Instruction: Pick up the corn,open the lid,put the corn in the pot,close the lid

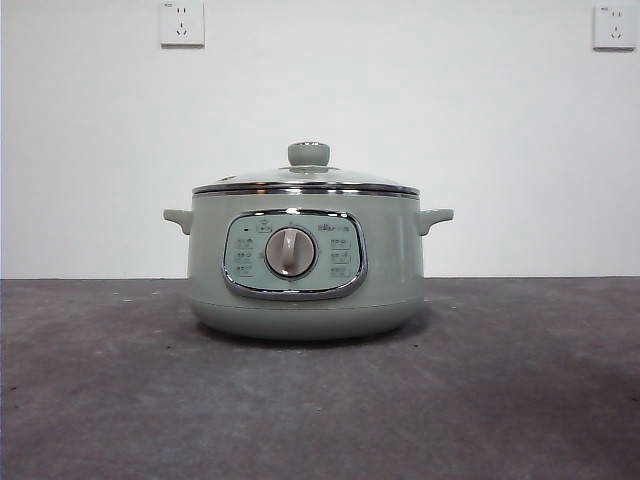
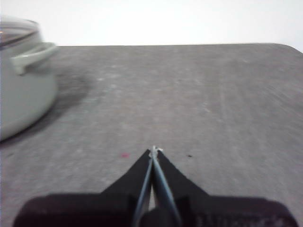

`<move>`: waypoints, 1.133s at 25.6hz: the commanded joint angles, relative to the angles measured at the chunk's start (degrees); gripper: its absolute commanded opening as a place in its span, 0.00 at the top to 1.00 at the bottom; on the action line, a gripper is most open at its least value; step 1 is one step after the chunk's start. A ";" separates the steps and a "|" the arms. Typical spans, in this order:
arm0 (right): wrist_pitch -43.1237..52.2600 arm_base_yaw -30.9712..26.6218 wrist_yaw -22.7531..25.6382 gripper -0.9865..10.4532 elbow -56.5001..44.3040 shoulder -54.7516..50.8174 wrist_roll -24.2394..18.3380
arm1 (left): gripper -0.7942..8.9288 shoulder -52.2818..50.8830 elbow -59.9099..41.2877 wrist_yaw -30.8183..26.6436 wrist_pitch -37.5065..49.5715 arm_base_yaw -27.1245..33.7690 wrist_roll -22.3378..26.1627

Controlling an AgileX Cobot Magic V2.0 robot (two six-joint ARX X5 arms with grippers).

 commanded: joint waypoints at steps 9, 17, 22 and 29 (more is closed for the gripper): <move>-0.07 0.11 2.01 0.91 -0.42 -0.15 5.97 | 0.92 0.02 -0.59 -0.15 0.39 -0.13 -0.11; -0.04 0.11 2.03 0.91 -0.42 -0.15 6.03 | 0.92 0.02 -0.61 -0.17 0.39 -0.13 -0.11; -0.02 0.09 2.03 0.91 -0.42 -0.15 6.03 | 0.92 0.02 -0.61 -0.15 0.39 -0.13 -0.11; -0.02 0.09 2.03 0.91 -0.42 -0.09 6.03 | 0.92 0.02 -0.61 -0.17 0.39 -0.13 -0.11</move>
